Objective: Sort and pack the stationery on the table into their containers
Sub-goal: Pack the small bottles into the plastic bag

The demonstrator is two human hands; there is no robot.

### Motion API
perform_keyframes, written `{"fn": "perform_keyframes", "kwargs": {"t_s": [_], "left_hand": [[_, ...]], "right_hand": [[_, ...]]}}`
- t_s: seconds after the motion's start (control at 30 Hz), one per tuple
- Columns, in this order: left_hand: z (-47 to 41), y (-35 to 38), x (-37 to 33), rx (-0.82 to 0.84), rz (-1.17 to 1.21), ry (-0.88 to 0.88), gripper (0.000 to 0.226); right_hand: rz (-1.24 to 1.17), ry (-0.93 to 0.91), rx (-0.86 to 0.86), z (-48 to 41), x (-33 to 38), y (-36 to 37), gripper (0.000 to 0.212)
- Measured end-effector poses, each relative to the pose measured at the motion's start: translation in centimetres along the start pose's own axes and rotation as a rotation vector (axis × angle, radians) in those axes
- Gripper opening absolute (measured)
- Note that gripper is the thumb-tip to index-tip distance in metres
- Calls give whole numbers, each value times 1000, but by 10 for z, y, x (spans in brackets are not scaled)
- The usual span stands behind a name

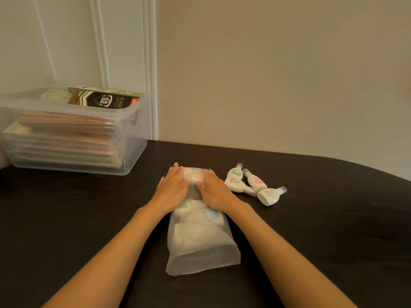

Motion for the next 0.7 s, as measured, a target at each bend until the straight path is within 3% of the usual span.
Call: {"fn": "perform_keyframes", "kwargs": {"t_s": [0.2,0.3,0.4,0.5,0.7], "left_hand": [[17,-12,-1,-174,61,23,47],[33,-23,-12,-334,22,105,38],[53,-31,-24,-444,-38,189,23],[70,-32,-27,-435,-51,201,11],[93,-25,-29,-334,-185,233,11]], "right_hand": [[-321,20,-171,21,-10,-12,15],[-297,-8,-238,43,-17,-18,28],[-229,-93,-345,62,-10,-26,18],[-170,-144,-347,74,0,-28,7],[-65,-185,-291,84,3,-23,22]]}}
Point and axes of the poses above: each hand's wrist, its own z-axis away from the middle knuckle, its own y-axis out of the palm, x = y × z, the point moved 3 cm from there along -z, towards the middle knuckle, and after that the axes turned 10 degrees about -x, right-handed, at the moved point
